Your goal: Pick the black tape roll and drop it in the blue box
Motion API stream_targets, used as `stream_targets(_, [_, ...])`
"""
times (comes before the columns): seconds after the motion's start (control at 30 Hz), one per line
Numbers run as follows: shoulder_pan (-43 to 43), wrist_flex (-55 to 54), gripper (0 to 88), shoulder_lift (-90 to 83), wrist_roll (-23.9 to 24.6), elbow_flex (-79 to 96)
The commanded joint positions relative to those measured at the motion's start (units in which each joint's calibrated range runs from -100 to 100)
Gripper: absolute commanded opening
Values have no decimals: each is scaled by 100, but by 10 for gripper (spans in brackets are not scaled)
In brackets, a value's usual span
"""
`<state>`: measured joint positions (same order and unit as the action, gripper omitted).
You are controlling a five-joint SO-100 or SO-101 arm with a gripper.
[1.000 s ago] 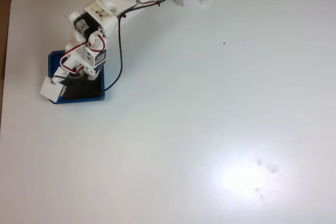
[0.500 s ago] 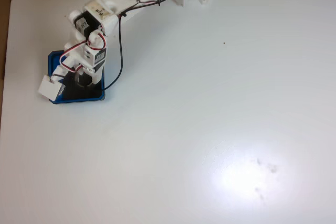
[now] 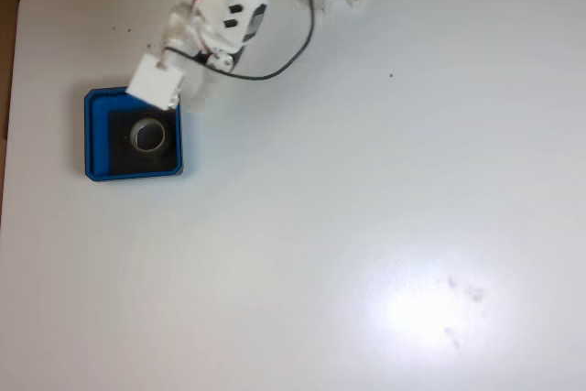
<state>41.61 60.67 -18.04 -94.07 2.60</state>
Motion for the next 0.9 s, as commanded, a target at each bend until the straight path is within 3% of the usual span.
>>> stream_targets(0.0, [-922,-1389,6,-1683,56,2211])
stream_targets(0.23, [-3394,-2602,5,-3907,64,5086])
stream_targets(0.37, [-4205,-2775,5,-5395,73,6487])
stream_targets(0.87, [-4616,-2792,5,-8088,73,9659])
